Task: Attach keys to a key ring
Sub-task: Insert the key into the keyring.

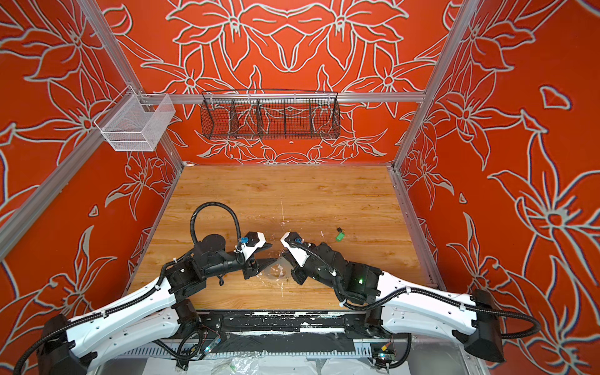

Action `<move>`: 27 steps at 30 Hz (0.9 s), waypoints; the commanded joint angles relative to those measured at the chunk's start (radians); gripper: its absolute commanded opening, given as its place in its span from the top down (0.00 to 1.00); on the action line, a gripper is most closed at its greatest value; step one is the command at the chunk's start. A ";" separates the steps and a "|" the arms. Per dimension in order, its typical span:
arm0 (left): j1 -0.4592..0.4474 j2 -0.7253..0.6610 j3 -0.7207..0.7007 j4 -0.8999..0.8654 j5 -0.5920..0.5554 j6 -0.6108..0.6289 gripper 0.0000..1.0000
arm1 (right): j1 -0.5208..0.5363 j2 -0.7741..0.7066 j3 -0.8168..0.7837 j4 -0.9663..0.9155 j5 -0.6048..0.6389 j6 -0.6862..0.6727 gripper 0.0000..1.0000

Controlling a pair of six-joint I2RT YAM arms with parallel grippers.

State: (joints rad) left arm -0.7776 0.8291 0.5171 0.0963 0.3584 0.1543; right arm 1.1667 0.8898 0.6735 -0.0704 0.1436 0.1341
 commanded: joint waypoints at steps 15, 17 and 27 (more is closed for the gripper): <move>0.003 0.032 -0.008 0.080 0.022 -0.011 0.55 | 0.003 0.006 -0.013 0.077 -0.048 -0.017 1.00; 0.003 0.045 -0.002 0.079 0.012 -0.006 0.57 | 0.002 0.011 -0.009 0.077 -0.053 -0.017 1.00; 0.002 0.060 0.023 0.083 0.031 0.004 0.63 | 0.004 0.021 -0.008 0.083 -0.067 -0.013 1.00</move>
State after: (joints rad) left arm -0.7780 0.8944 0.5125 0.1493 0.3794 0.1390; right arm 1.1667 0.9100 0.6643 -0.0387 0.0975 0.1341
